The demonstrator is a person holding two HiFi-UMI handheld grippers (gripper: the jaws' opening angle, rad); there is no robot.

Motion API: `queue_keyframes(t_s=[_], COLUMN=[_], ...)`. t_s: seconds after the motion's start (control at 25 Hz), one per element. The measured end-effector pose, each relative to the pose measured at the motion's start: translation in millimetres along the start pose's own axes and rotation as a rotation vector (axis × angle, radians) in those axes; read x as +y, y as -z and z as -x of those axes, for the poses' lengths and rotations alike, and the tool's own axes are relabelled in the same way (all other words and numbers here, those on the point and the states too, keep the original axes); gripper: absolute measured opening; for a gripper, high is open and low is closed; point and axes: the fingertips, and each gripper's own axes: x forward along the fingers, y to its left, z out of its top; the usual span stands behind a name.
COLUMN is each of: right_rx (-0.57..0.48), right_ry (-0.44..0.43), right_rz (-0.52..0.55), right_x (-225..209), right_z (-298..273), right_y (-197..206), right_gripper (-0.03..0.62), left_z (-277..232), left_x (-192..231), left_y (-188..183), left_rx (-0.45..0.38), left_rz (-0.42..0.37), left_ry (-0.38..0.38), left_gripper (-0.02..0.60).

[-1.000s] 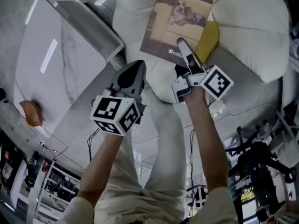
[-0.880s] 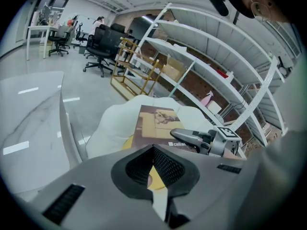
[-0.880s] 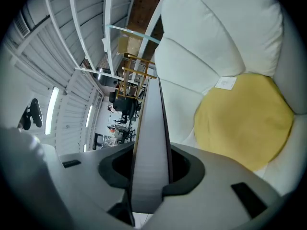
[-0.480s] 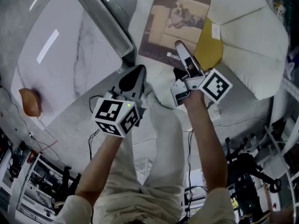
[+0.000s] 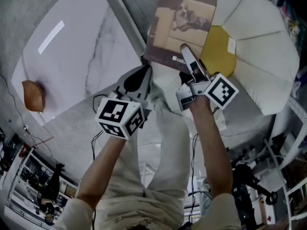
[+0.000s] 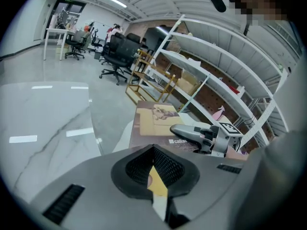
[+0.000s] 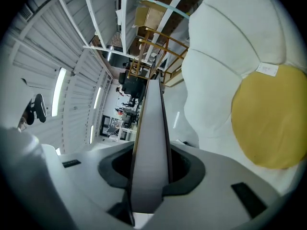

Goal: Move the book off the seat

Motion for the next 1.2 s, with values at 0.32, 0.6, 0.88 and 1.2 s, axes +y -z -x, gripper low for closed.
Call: queue_keyframes(t_s=[0.32,0.6,0.88,1.2], right_rx=[0.095,0.180,0.254,0.394], right_ry=[-0.038,-0.048,-0.079,-0.082], right_rz=[0.022,0.059,0.074,0.136], right_x=[26.7,43.1,63.8,76.9], right_z=[-38.6,-73.6,-104.9,-134.3], right_y=[28.2,50.7,82.5,116.0], right_gripper=[0.137,0.137,0.137,0.137], left_z=[20.2,34.7,53.6,74.1], left_x=[35.7,66.2,102.6,136.2], left_y=[-17.2,-29.8,-36.8,-41.9], left_rx=[-0.036,-0.063,-0.096,-0.140], left_rz=[0.046,0.089,0.135,0.215], left_ry=[-0.041,-0.081,-0.146,-0.232], left_gripper=[0.009,0.009,0.009,0.009])
